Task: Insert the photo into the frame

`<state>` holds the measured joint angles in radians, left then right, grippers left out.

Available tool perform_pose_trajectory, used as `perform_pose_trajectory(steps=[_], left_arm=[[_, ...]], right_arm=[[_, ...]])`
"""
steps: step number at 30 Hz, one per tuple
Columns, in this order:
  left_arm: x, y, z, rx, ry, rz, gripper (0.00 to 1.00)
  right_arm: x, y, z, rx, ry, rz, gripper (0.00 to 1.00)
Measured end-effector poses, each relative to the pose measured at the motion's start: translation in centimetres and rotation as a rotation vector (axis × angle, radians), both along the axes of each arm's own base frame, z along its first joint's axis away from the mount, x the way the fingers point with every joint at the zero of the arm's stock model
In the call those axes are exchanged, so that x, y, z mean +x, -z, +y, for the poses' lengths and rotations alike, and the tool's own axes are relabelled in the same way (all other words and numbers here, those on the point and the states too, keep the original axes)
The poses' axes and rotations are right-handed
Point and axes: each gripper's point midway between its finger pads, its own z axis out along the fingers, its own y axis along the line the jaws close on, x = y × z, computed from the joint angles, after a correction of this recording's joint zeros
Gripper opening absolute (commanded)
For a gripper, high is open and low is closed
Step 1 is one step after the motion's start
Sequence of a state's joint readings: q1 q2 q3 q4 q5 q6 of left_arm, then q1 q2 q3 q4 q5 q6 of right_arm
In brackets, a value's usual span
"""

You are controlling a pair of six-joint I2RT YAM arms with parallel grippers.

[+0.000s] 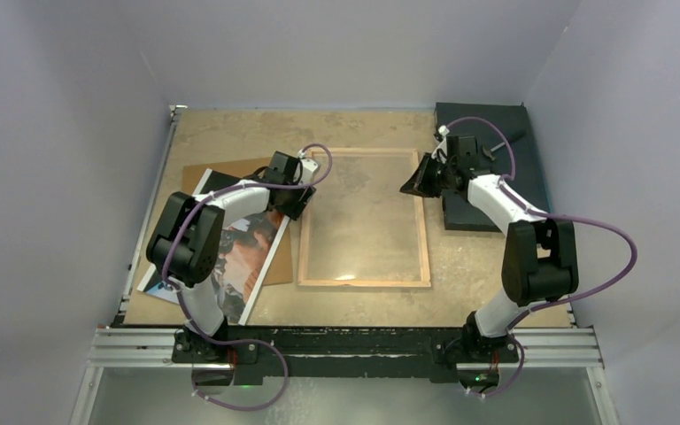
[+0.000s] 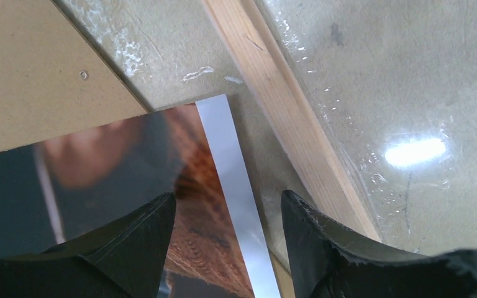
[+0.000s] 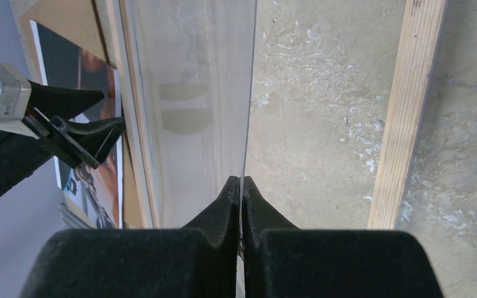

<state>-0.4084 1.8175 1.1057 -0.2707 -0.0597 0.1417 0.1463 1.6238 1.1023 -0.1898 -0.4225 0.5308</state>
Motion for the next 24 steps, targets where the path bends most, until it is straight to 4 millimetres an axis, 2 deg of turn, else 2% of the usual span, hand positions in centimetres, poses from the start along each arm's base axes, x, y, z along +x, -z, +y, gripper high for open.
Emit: perform_pose_trajectory(steps=[5,12,24], left_arm=[[0.2,0.0,0.0,-0.003,0.004,-0.015,0.61],[0.3,0.0,-0.1,-0.007,0.007,-0.029,0.61],[0.5,0.0,0.0,0.001,0.001,-0.038,0.6]], right_arm=[[0.1,0.0,0.3,0.021,-0.003,-0.011,0.0],[-0.1,1.2,0.1,0.046,0.013,-0.011,0.0],[-0.4,1.3,1.1,0.205,0.029,-0.014,0.0]])
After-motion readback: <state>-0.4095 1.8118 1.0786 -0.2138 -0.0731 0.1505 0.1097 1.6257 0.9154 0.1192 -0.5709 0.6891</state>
